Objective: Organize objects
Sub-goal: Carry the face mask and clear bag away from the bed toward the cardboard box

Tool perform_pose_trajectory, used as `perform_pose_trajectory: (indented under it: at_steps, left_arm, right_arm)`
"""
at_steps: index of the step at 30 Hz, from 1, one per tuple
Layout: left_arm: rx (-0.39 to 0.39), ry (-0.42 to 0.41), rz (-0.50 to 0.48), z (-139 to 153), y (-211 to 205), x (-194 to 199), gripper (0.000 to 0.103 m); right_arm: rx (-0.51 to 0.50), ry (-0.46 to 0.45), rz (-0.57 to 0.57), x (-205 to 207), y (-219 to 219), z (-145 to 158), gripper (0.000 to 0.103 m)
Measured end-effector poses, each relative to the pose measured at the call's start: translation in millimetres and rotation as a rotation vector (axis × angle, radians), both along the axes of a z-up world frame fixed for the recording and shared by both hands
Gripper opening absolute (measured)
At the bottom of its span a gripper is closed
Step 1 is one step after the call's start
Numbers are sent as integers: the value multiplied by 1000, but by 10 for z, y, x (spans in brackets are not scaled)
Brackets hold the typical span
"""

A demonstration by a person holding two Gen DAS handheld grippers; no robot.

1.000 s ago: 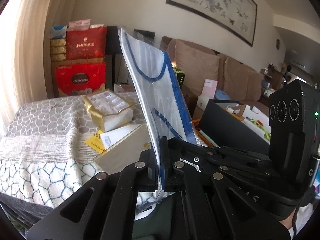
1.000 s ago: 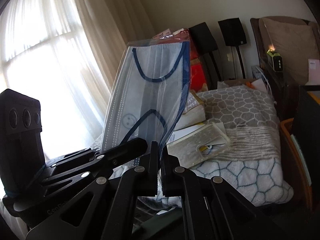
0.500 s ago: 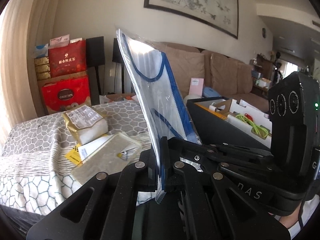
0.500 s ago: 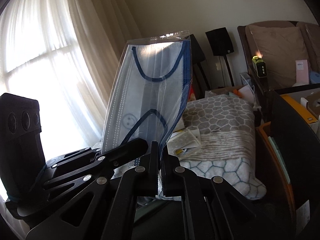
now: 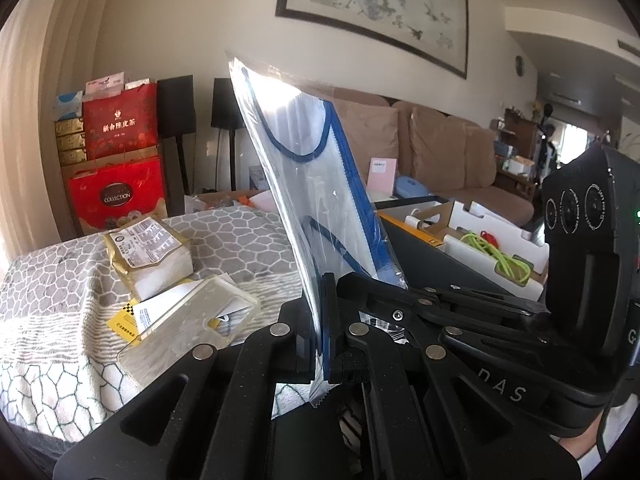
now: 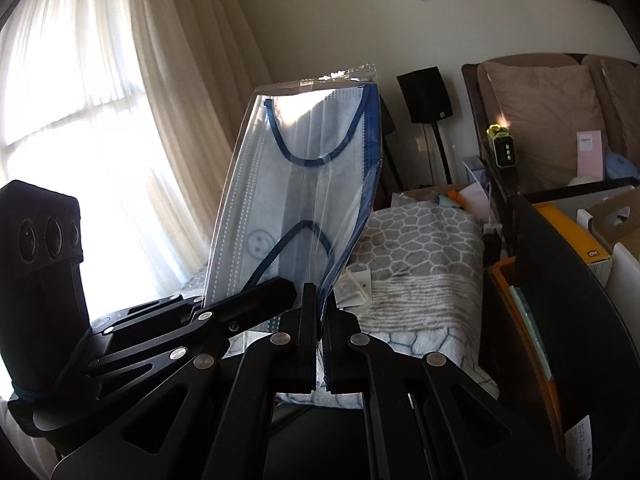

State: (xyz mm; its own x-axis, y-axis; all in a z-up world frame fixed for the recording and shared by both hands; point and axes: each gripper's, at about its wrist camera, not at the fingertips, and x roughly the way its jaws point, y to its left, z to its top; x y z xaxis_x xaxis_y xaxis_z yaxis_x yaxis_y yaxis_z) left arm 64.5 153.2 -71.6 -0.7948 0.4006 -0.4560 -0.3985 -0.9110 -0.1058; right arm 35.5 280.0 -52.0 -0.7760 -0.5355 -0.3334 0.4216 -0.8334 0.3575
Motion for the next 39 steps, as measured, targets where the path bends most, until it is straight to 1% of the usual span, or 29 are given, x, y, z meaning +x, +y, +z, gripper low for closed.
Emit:
perform_pose_trajectory:
  at_steps: [5,13,23,31,39]
  left_arm:
    - [11,-5,-3,-13,20,-23,1]
    - [-8,11,-29,29,133,-56,1]
    - [-20,19,-55,62,258,-128,1]
    - [-27,22,-69,79,325,-160,1]
    - [-24,37,-104,143,514,-235,1]
  right_arm:
    - [6,-1,-10,-10,24,6,3]
    - [24,14,-35,-14,94,58,3]
    - [8,11,-67,-32,201,85,3]
    - [22,18,-80,-41,249,111,3]
    - [-18,23,-122,-47,465,163,3]
